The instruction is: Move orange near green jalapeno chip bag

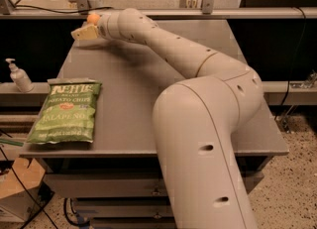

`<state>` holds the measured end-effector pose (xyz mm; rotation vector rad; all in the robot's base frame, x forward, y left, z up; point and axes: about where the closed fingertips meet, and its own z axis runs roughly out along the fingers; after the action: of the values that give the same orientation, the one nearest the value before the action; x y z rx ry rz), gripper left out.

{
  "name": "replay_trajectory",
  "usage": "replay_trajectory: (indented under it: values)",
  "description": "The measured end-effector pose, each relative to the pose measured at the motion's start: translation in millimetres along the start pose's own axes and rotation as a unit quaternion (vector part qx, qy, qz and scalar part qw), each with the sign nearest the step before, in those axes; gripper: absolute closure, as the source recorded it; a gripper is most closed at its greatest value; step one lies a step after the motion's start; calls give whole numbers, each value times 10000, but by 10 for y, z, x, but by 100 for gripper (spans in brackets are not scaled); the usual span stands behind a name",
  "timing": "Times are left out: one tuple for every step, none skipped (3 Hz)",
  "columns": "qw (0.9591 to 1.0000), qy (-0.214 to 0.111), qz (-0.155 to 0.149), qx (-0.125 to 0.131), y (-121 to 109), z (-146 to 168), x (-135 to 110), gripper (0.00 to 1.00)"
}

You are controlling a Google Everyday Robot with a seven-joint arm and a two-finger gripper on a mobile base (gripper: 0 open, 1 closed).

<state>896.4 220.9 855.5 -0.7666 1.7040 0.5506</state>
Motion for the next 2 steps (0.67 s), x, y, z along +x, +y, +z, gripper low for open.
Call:
replay_trajectory:
  values:
    - [9999,93,7,100,-134,216,50,0]
    - [9999,85,36,96,-146,261,53,0]
